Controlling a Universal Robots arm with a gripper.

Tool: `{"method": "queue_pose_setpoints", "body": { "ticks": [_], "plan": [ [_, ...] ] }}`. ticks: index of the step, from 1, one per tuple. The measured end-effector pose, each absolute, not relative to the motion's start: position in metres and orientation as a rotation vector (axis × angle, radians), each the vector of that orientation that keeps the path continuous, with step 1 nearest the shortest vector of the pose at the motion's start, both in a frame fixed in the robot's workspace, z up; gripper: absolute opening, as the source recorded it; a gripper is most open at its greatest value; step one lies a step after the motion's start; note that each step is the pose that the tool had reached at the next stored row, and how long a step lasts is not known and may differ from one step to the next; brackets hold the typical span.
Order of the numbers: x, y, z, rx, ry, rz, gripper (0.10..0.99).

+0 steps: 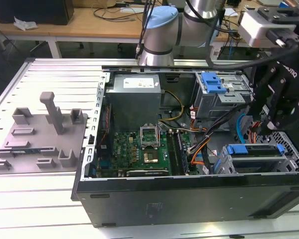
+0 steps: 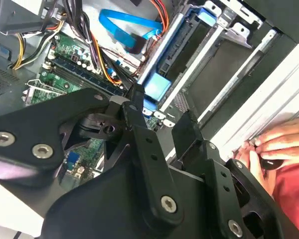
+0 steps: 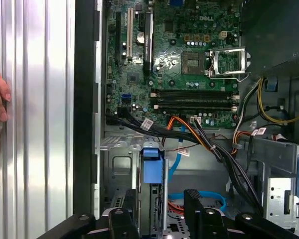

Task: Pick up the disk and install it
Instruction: 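Insert the first disk wire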

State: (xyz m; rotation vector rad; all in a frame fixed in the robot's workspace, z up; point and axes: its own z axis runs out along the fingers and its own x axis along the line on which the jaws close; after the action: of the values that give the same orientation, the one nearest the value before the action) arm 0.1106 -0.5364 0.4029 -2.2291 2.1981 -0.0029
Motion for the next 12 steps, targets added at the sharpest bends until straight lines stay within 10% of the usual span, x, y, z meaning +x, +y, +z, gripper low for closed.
{"method": "queue_pose_setpoints", "body": {
  "ticks": [12],
  "plan": [
    [0.111,-0.465,0.403,-2.261,2.230,-0.074,0.420]
  ]
}}
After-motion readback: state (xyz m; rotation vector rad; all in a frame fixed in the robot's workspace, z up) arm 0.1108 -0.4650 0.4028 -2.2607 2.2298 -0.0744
